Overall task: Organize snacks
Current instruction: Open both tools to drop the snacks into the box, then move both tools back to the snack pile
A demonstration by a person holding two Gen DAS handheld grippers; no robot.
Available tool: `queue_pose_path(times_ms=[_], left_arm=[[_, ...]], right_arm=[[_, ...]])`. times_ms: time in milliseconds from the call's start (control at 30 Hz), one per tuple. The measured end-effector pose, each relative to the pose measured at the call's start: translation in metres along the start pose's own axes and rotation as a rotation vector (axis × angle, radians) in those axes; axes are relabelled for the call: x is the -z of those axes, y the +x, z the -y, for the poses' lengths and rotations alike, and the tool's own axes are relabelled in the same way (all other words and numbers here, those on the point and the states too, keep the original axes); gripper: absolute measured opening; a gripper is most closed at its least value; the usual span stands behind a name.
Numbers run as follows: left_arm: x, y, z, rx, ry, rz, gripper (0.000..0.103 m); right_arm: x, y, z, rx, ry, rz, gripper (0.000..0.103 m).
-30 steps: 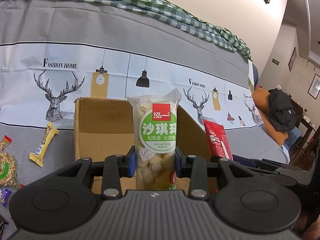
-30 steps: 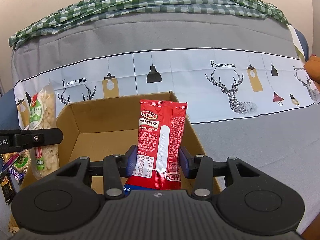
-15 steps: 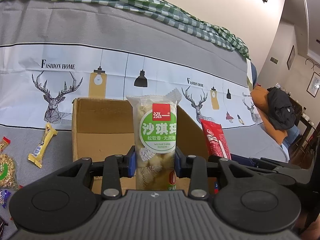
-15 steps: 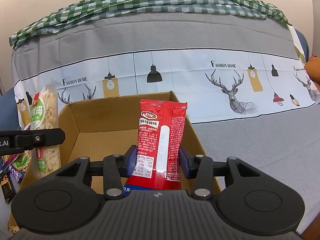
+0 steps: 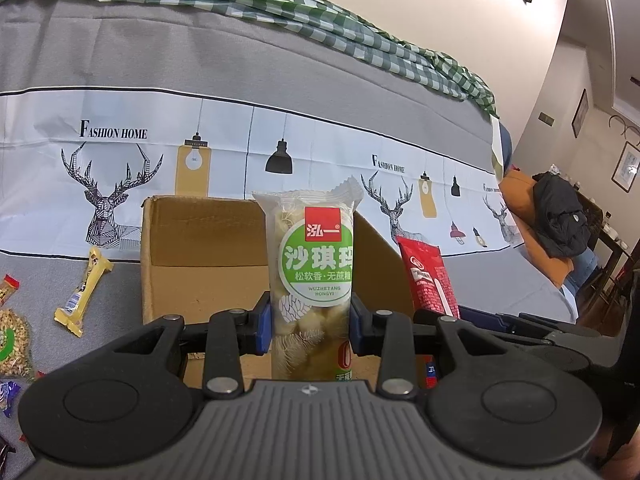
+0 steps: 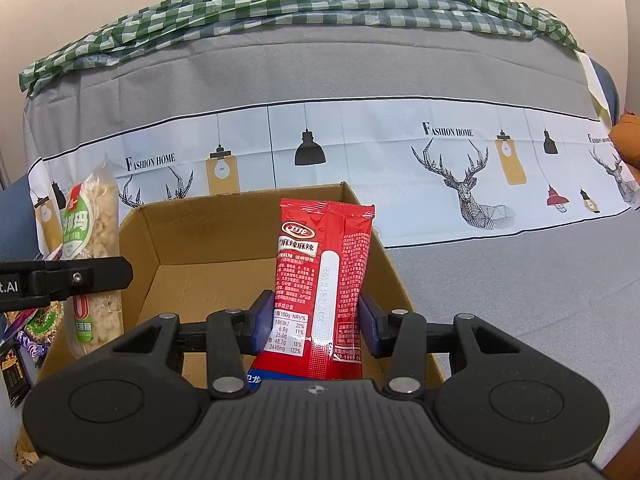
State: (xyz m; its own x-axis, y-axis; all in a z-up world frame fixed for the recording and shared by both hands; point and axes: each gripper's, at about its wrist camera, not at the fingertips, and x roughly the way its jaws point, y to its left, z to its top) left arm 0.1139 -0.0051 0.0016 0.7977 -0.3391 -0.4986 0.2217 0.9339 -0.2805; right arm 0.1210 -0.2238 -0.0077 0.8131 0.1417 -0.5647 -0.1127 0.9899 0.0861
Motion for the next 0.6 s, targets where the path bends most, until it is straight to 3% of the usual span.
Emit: queue_pose_path(times_ms=[133, 200, 233, 433, 600], left_arm=[[0.0, 0.001, 0.0, 0.02, 0.002, -0.012, 0.041], [0.0, 0.003, 0.002, 0.036, 0.005, -0.031, 0.05], [0.001, 0.003, 0.002, 0.035, 0.005, -0.031, 0.058], [0.001, 0.001, -0.002, 0.02, -0.006, -0.021, 0.058], [-0.002, -0.008, -0.01, 0.01, -0.009, 0.001, 0.033]], right_arm=[[0.0, 0.0, 0.0, -0.001, 0.002, -0.003, 0.047], [0.0, 0.0, 0.0, 0.004, 0.006, -0.005, 0.052], [-0.001, 0.001, 0.0, 0.01, 0.007, -0.004, 0.06], [-0.001, 0.0, 0.002, 0.029, 0.021, 0.011, 0.065], [-0.002, 0.0, -0.004, 0.014, 0.03, 0.018, 0.065]])
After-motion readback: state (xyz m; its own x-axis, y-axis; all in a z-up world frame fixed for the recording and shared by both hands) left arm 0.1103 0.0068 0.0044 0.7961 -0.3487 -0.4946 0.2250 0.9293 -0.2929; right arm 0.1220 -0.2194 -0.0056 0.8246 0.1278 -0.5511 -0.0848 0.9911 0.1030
